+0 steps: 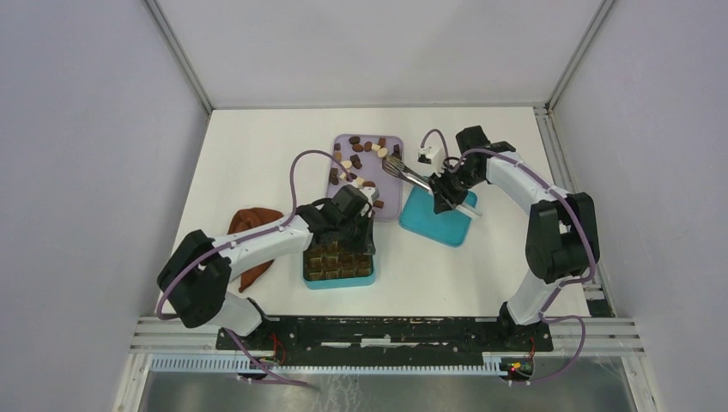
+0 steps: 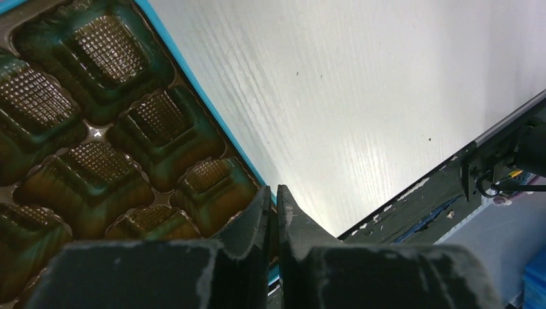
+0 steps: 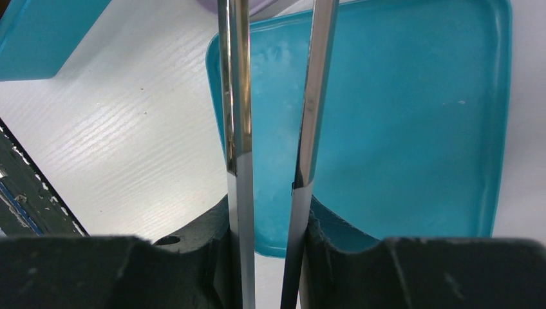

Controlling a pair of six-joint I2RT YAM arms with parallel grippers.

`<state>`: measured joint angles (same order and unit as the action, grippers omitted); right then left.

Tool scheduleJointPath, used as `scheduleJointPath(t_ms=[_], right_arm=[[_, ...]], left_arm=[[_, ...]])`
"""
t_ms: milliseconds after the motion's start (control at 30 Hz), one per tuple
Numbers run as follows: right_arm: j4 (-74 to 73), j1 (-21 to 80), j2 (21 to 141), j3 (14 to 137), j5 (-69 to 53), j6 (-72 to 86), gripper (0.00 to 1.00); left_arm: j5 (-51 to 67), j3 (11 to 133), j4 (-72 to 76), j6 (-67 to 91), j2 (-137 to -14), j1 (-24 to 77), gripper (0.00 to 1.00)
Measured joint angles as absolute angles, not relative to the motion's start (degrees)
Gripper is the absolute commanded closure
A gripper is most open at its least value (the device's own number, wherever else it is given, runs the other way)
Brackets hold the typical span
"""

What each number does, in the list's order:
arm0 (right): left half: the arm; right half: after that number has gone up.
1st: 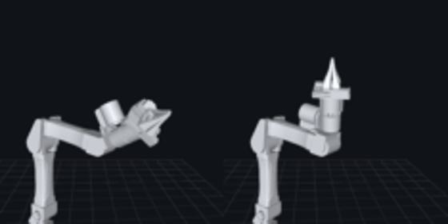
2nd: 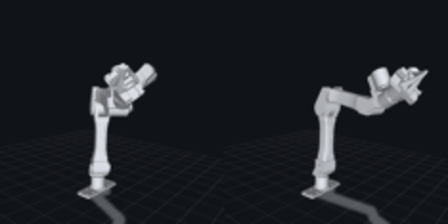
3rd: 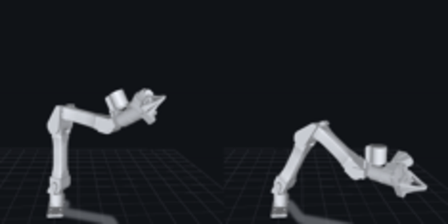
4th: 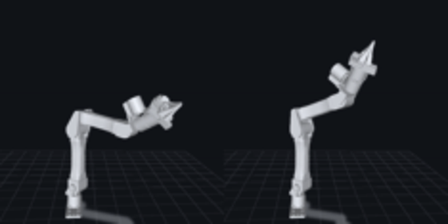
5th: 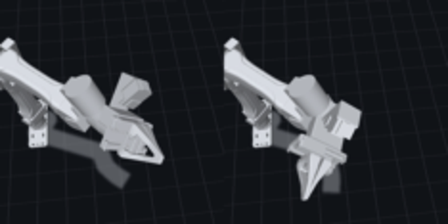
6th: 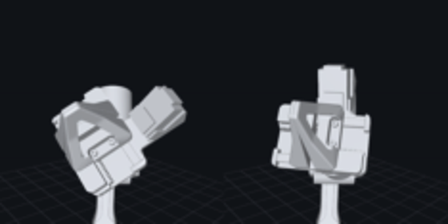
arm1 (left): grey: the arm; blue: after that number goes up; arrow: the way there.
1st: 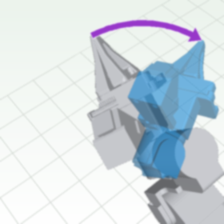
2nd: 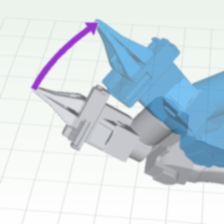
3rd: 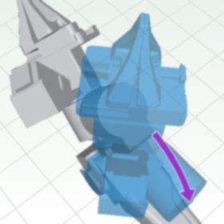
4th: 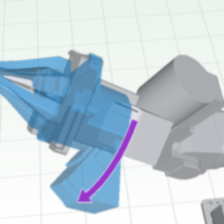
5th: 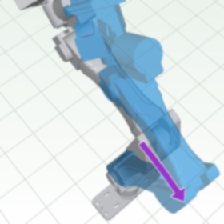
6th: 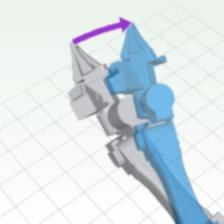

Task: Pack the chocolate
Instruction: Move the packing box to the center of the board, then place the fake chocolate in the packing box.

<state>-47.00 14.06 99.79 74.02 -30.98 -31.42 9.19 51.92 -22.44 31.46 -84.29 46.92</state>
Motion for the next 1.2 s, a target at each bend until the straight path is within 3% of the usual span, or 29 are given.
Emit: scheduleJointPath(t_ms=[67,300,533,900,1200], right_arm=[[-46.9,13.8,99.4,73.9,-31.0,-31.4,1.0],[-46.4,13.6,99.3,73.9,-31.0,-31.4,1.0],[-46.3,13.6,99.2,73.9,-31.3,-31.9,1.0],[-47.0,14.8,94.4,73.2,-32.6,-34.5,1.0],[-48.1,20.8,90.8,71.0,-31.7,-37.5,1.0]], left_arm=[[9.2,51.9,-21.7,31.4,-84.1,47.0,0.81],[8.1,51.8,-21.2,30.5,-74.7,47.0,0.52],[-0.3,53.0,-23.5,23.1,-63.1,47.0,0.02],[-23.4,56.4,-27.4,7.7,-56.6,45.3,0.0],[-37.8,46.5,-26.5,4.9,-52.6,44.7,0.0]])
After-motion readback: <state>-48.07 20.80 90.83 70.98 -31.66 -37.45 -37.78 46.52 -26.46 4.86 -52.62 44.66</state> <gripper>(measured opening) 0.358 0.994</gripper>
